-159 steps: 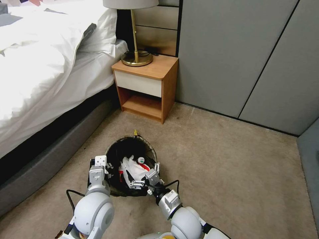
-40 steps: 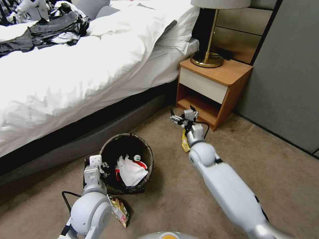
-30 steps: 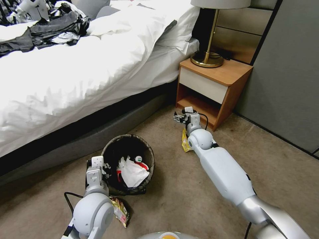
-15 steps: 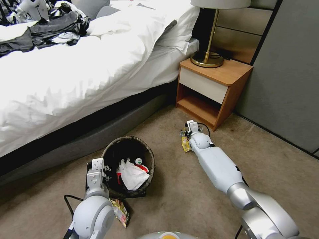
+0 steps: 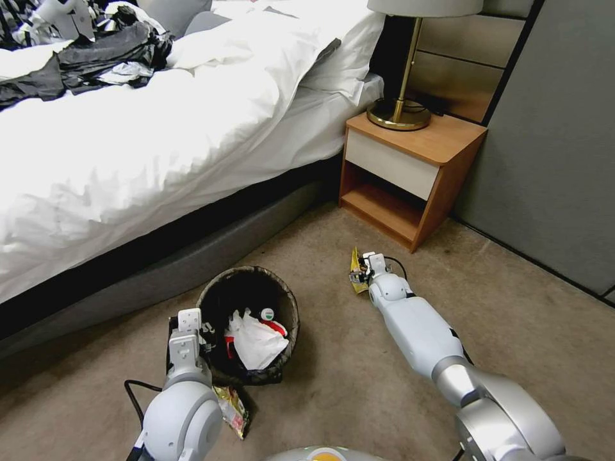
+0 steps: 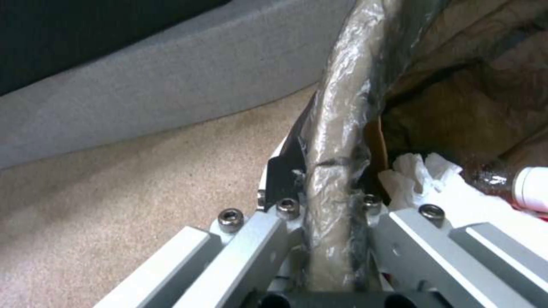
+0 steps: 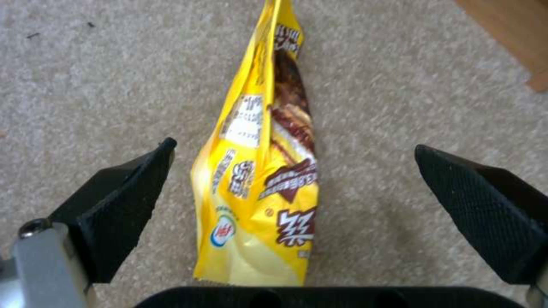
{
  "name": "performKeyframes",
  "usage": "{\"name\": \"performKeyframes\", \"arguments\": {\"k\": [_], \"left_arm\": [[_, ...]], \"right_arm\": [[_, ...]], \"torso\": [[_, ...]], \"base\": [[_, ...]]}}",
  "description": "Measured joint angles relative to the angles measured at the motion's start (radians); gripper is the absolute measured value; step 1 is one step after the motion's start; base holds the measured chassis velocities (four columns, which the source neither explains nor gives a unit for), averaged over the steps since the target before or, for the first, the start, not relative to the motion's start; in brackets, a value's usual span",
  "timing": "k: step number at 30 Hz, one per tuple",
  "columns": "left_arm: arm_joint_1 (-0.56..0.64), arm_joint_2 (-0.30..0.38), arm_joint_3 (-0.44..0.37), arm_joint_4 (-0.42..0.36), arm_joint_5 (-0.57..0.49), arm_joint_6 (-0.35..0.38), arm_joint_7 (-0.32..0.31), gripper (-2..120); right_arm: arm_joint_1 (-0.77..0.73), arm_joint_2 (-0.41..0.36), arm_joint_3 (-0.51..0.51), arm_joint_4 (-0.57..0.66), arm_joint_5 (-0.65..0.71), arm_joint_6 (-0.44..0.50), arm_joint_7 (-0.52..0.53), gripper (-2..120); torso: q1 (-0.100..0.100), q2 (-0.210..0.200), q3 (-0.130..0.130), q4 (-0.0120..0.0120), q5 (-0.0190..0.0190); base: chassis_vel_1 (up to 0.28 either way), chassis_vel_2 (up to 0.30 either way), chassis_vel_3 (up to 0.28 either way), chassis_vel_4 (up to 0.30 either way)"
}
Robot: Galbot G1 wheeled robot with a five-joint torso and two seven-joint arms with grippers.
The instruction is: Pick up the trash bin, then pick up the garbage from the floor and place it into the trash bin.
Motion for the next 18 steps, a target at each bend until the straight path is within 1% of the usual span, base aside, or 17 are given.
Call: {"name": "performKeyframes", "arguments": {"k": [10,15,17,18], "left_arm": [[0.007,-0.005,-0.001,-0.002,0.005,-0.002,0.001,0],[0.007,-0.005,-0.001,-0.002,0.005,-0.002,0.001,0],[0.007,-0.006,-0.001,-0.002,0.005,-0.002,0.001,0],[0.007,-0.006,-0.001,-0.002,0.005,-0.002,0.001,0]], "right_arm": [[-0.006,0.023,0.004,-0.045,-0.007,0.029,-0.008,100],[-0.012,0.041,0.017,-0.069,-0.030,0.046,-0.009,100],[-0.014,0.044,0.022,-0.076,-0.036,0.052,-0.009,99],[-0.015,0.045,0.024,-0.078,-0.038,0.054,-0.010,95]], "torso": [[0.000,0.000,0.000,0.0000,0.0000],[0.000,0.000,0.000,0.0000,0.0000],[0.000,0.000,0.000,0.0000,0.0000],[0.000,0.000,0.000,0.0001,0.0000]], "base": [[0.000,0.000,0.000,0.000],[0.000,0.000,0.000,0.000],[0.000,0.000,0.000,0.000],[0.000,0.000,0.000,0.000]]}}
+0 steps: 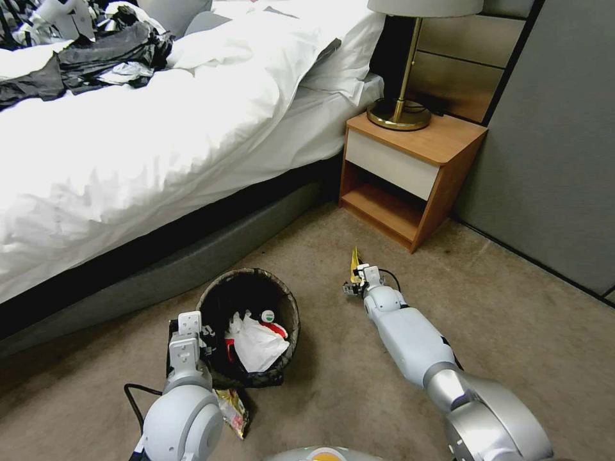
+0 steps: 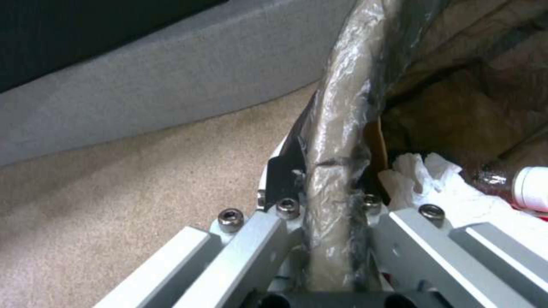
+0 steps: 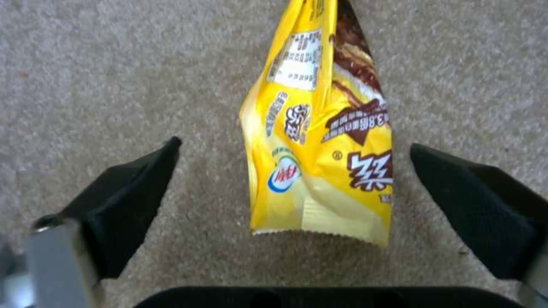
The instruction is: Pick up the trash bin, then pick up the garbage from the floor and place it into the trash bin.
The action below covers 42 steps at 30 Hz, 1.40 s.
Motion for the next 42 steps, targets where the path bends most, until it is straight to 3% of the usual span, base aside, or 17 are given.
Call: {"name": "performKeyframes", "arguments": {"k": [6,8,12,17,26,39,42], "left_arm": [[-0.001,-0.002,0.000,0.000,0.000,-0.001,0.000,0],[0.000,-0.003,0.000,0.000,0.001,-0.001,0.000,0],[0.003,-0.003,0.000,0.000,0.002,-0.002,0.000,0],[0.007,-0.002,0.000,0.000,0.004,-0.002,0.001,0],[0.001,0.005,0.002,0.006,0.004,-0.002,0.002,0],[-0.003,0.010,0.002,0.012,0.001,-0.002,0.003,0],[-0.010,0.016,0.001,0.022,-0.002,-0.002,0.004,0]], "right_arm": [[-0.004,0.003,0.011,-0.018,-0.013,0.007,-0.001,74],[-0.004,0.004,0.020,-0.041,-0.021,0.021,-0.007,62],[-0.002,0.004,0.027,-0.056,-0.024,0.033,-0.013,54],[0.002,-0.005,0.030,-0.074,-0.024,0.051,-0.022,30],[0.003,-0.014,0.023,-0.066,-0.023,0.051,-0.023,1],[0.005,-0.024,0.007,-0.049,-0.022,0.071,-0.012,0],[-0.019,-0.037,-0.006,0.014,-0.022,0.100,0.004,0]], "torso": [[0.000,0.000,0.000,0.0000,0.0000],[0.000,0.000,0.000,-0.0001,0.0000],[0.000,0.000,0.000,0.0000,0.0001],[0.000,0.000,0.000,0.0003,0.0003],[0.000,0.000,0.000,-0.0003,-0.0002],[0.000,0.000,0.000,-0.0001,0.0000],[0.000,0.000,0.000,-0.0001,0.0001]], "base": [[0.000,0.000,0.000,0.000],[0.000,0.000,0.000,0.000],[0.000,0.000,0.000,0.000],[0.000,0.000,0.000,0.000],[0.000,0.000,0.000,0.000],[0.000,0.000,0.000,0.000],[0.000,0.000,0.000,0.000]]}}
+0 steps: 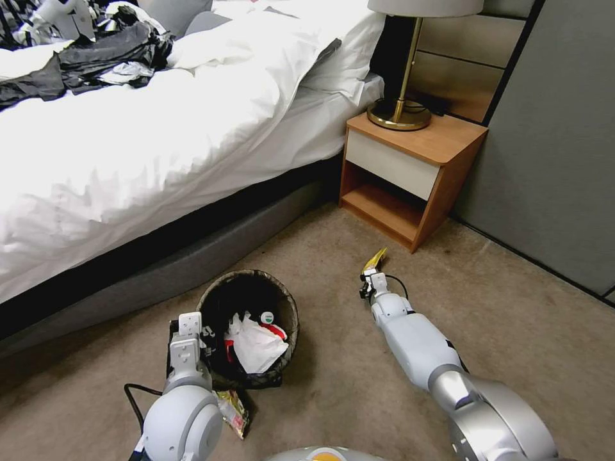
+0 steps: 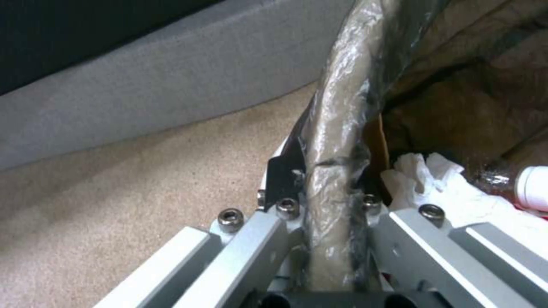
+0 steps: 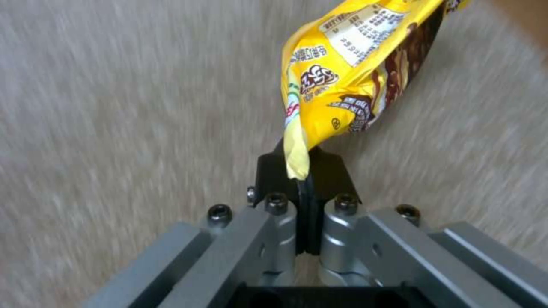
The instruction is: Pick up the trash bin, then pick up the garbage from the floor and place it into the trash bin.
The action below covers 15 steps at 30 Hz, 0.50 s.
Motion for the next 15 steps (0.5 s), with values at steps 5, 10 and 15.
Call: {"name": "performKeyframes", "arguments": {"k": [5,10,15], "left_arm": [[-0.008,0.006,-0.001,0.015,-0.003,-0.001,-0.001,0],[-0.021,0.018,0.000,0.024,-0.017,0.001,-0.002,0],[-0.023,0.026,0.000,0.025,-0.024,0.003,-0.002,0]], "right_arm": [[-0.062,-0.025,-0.020,0.169,0.007,0.040,0.024,0],[-0.191,-0.046,-0.053,0.445,-0.063,0.277,0.000,0],[-0.308,-0.075,-0.091,0.676,-0.092,0.381,-0.075,0]], "torso": [[0.000,0.000,0.000,0.0001,0.0003],[0.000,0.000,0.000,0.0004,-0.0001],[0.000,0.000,0.000,0.0000,-0.0002]], "base": [[0.000,0.000,0.000,0.000],[0.000,0.000,0.000,0.000],[0.000,0.000,0.000,0.000]]}}
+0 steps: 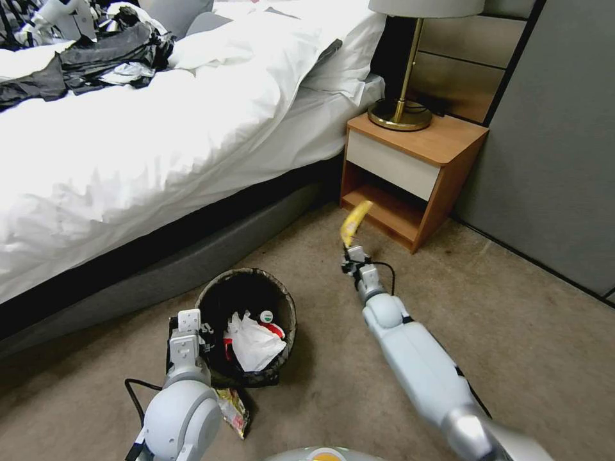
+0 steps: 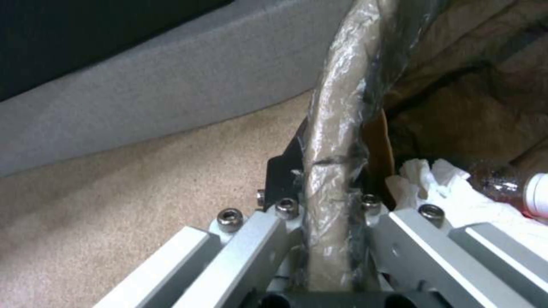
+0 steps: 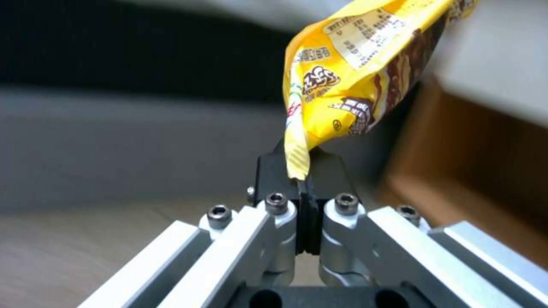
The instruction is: Pick up the trash bin, then pick up the garbage from the floor and place it into the trash bin.
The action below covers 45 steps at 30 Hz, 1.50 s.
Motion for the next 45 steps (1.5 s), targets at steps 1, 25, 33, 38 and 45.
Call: {"name": "performKeyframes", "arguments": {"k": [1,25,33,38,45], "left_arm": [[0.000,0.000,0.000,0.000,0.000,0.000,0.000,0],[-0.014,-0.006,0.007,0.001,-0.008,0.006,-0.002,0],[-0.014,-0.004,0.007,-0.005,-0.012,0.007,-0.003,0],[-0.014,0.000,0.007,-0.013,-0.018,0.009,-0.003,0],[-0.009,-0.004,0.016,-0.033,-0.023,0.013,-0.007,0]], "right_arm": [[0.000,0.000,0.000,0.000,0.000,0.000,0.000,0],[-0.349,-0.192,-0.285,0.458,-0.061,0.114,-0.104,0],[-0.392,-0.215,-0.280,0.412,-0.075,0.134,-0.100,0],[-0.396,-0.216,-0.268,0.379,-0.078,0.140,-0.091,0],[-0.377,-0.198,-0.273,0.350,-0.089,0.128,-0.049,7]], "torso": [[0.000,0.000,0.000,0.0000,0.0000],[0.000,0.000,0.000,0.0001,0.0000],[0.000,0.000,0.000,0.0000,-0.0001],[0.000,0.000,0.000,0.0000,-0.0003],[0.000,0.000,0.000,0.0000,0.0001]], "base": [[0.000,0.000,0.000,0.000],[0.000,0.000,0.000,0.000],[0.000,0.000,0.000,0.000],[0.000,0.000,0.000,0.000],[0.000,0.000,0.000,0.000]]}}
